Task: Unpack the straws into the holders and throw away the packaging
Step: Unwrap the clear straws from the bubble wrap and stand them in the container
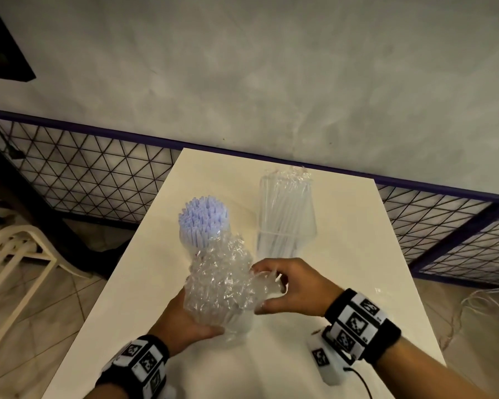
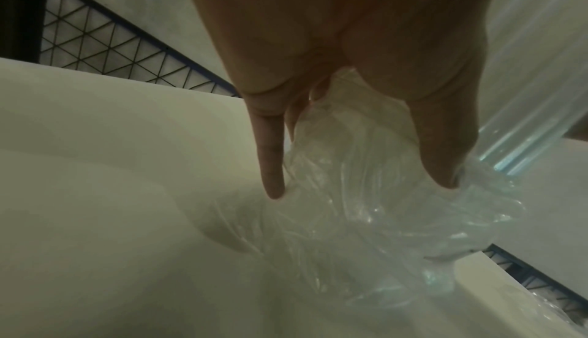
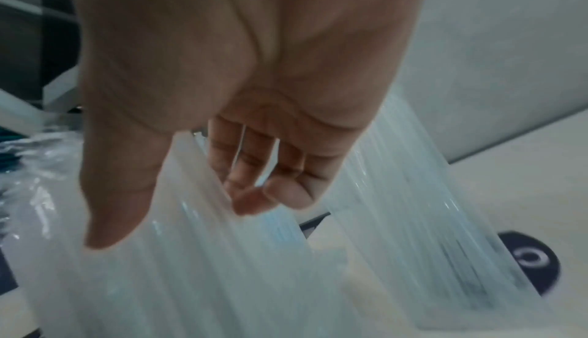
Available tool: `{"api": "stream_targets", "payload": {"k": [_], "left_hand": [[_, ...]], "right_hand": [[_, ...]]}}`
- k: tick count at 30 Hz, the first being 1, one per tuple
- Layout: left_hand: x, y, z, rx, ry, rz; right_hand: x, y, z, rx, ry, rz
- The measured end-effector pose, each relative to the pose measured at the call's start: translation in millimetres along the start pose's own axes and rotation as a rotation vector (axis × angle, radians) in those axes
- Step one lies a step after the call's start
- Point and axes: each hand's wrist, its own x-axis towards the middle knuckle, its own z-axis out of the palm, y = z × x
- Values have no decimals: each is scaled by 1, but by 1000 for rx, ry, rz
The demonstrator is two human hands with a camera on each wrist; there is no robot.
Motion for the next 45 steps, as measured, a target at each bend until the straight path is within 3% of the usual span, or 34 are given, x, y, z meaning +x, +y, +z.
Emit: {"api": "stream_targets", "payload": {"k": [7, 10, 21, 33, 40, 45], "left_hand": [[2, -4, 3, -28, 4, 3], [1, -5, 2, -20, -14, 8], [2, -3, 3, 23, 13, 5], [-2, 3, 4, 44, 40, -11], [-5, 8, 5, 42, 37, -4], [-4, 7, 4, 33, 28, -5]], "right_hand": [[-4, 5, 0, 273, 281, -52], [-3, 6, 3, 332, 290, -12], [-3, -19, -23, 301, 311, -88], [-3, -58, -52, 321, 141, -219], [-5, -79, -63, 263, -117, -167], [-2, -77, -60, 276, -128, -135]]}}
